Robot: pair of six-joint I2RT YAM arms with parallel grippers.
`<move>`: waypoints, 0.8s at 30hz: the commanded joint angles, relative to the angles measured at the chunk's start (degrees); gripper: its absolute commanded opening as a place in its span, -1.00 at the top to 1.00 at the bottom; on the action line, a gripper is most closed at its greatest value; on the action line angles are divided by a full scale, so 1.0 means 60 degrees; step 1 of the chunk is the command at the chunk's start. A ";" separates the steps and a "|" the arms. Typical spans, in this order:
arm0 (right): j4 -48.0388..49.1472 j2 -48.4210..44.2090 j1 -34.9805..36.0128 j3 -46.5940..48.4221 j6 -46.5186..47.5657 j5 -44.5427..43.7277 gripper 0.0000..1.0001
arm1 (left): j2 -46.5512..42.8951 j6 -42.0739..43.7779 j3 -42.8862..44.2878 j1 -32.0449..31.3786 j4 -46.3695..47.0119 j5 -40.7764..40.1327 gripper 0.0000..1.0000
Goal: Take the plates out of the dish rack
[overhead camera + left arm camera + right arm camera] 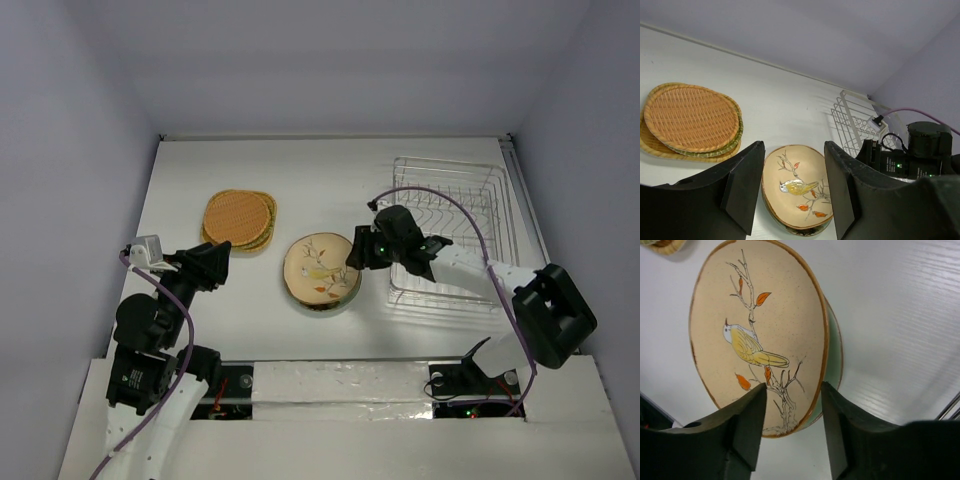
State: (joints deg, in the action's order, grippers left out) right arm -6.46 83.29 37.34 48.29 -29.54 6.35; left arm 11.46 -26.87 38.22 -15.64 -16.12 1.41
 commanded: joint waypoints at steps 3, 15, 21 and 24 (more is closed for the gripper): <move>-0.1105 -0.0316 0.0075 0.0125 0.0543 -0.0954 -0.27 | -0.0021 -0.0018 -0.0012 0.0058 0.0372 -0.0015 0.04; -0.1576 -0.2466 0.0075 0.0139 0.0690 -0.1134 -0.73 | 0.0037 -0.0004 -0.0012 0.0146 0.0387 0.0029 -0.13; 0.0472 -0.5102 0.0178 0.0008 0.0573 -0.0500 0.51 | 0.0038 0.0216 0.0119 0.0146 0.0416 0.0438 -0.77; 0.0200 -0.6875 0.0178 0.0461 0.0995 -0.1773 1.00 | 0.0256 0.0406 0.0441 0.0146 0.0314 0.0571 -0.91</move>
State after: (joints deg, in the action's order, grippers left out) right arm -10.66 49.98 37.98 48.05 -26.15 0.75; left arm 11.53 -26.06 38.28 -15.27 -16.12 3.03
